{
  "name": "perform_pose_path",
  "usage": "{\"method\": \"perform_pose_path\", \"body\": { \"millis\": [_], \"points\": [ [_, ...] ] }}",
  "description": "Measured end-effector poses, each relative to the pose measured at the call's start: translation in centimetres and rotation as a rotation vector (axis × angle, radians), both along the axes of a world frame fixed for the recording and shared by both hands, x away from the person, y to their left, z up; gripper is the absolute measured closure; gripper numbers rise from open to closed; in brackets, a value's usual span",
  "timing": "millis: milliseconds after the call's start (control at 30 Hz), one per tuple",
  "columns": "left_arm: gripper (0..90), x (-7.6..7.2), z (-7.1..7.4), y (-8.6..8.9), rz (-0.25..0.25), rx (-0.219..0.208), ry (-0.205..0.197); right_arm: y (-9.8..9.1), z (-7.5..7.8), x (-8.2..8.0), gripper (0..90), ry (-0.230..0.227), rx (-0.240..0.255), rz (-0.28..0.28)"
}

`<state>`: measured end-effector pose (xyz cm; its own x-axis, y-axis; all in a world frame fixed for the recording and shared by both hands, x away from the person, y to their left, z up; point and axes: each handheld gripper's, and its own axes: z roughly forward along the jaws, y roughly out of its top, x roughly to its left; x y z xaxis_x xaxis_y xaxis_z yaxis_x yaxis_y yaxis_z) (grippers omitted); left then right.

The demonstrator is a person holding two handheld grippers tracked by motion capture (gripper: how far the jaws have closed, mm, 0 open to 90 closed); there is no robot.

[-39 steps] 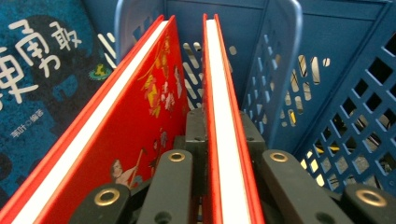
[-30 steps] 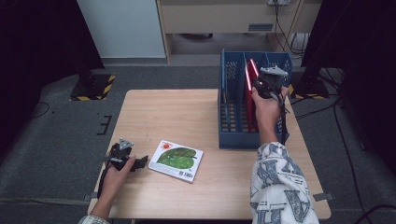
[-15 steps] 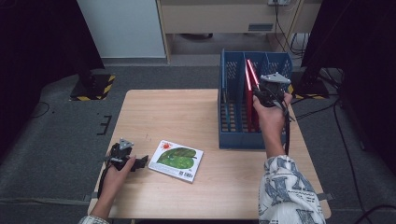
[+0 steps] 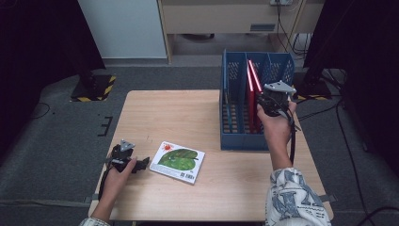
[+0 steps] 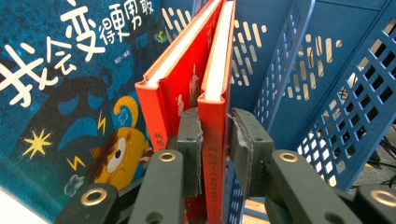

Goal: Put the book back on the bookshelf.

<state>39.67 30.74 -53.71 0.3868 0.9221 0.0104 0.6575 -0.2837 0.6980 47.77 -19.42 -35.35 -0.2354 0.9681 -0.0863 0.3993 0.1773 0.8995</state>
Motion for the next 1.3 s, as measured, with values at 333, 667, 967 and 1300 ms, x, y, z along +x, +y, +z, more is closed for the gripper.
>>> {"method": "perform_pose_path", "body": {
  "millis": [333,667,967,1300],
  "points": [
    [0.0,0.0,0.0,0.0,0.0,0.0,0.0,0.6,0.0,-0.2,77.1,0.002,0.0,0.013],
    [0.0,0.0,0.0,0.0,-0.002,0.001,0.0,-0.2,-0.1,-1.4,59.2,-0.003,0.048,0.039],
    [0.0,0.0,0.0,0.0,-0.002,0.001,0.0,-1.3,-0.7,-2.7,41.5,-0.004,0.116,0.079],
    [0.0,0.0,0.0,0.0,-0.007,0.002,0.001,-0.8,-2.0,-4.3,27.3,-0.019,0.114,0.14]
  ]
}}
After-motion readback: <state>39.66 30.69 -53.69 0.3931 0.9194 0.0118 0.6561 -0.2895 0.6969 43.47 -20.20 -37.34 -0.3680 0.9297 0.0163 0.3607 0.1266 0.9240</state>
